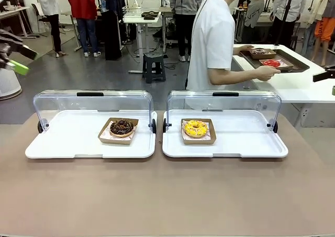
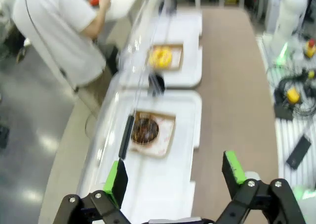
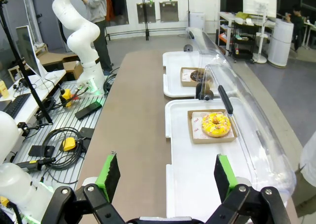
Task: Provide the desired donut to the person.
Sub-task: Place the picked Paper togo box onto the Handle tray extended by the person.
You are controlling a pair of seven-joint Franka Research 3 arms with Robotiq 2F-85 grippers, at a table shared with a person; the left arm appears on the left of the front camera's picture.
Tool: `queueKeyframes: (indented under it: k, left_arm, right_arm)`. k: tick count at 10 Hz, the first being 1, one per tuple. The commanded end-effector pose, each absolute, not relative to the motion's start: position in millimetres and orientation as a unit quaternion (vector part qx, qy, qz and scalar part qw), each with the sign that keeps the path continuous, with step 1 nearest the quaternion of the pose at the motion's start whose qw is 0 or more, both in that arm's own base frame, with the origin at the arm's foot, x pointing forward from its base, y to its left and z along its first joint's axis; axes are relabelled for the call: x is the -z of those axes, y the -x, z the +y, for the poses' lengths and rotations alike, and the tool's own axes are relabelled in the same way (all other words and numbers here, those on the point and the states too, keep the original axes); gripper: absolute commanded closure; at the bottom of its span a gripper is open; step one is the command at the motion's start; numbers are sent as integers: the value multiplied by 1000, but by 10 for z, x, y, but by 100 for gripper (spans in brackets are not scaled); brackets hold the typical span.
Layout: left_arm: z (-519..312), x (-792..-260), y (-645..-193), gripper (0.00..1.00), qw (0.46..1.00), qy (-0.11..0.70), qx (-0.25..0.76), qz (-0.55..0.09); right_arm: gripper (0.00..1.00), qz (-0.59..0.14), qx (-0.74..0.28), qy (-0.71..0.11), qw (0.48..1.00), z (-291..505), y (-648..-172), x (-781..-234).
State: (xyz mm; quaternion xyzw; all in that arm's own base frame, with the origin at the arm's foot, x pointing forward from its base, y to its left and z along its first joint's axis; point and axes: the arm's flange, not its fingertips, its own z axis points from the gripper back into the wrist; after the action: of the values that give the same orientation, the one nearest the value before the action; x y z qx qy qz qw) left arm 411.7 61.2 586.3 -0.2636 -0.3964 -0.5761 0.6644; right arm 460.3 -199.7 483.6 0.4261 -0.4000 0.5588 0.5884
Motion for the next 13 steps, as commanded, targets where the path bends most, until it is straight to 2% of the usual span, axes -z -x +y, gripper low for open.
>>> queueKeyframes:
  k: [1,4,9,13]
  left_arm:
    - [1107,-5671,-4112,0,625,362,532,-442]
    - [1741,-5343,-4259,0,600,425,498,-460]
    - [1988,-4569,-4366,0,617,390,514,-451]
    - [1997,-4520,-4398,0,629,363,505,-466]
  right_arm:
    - [0,-400,-560,-426,588,-1981,-4604,-4843]
    - [0,-400,-560,-426,588,-1981,-4604,-4843]
    - [0,-400,-560,-426,588,-1981,-4604,-4843]
    - [0,-400,-560,-426,588,-1981,-4604,-4843]
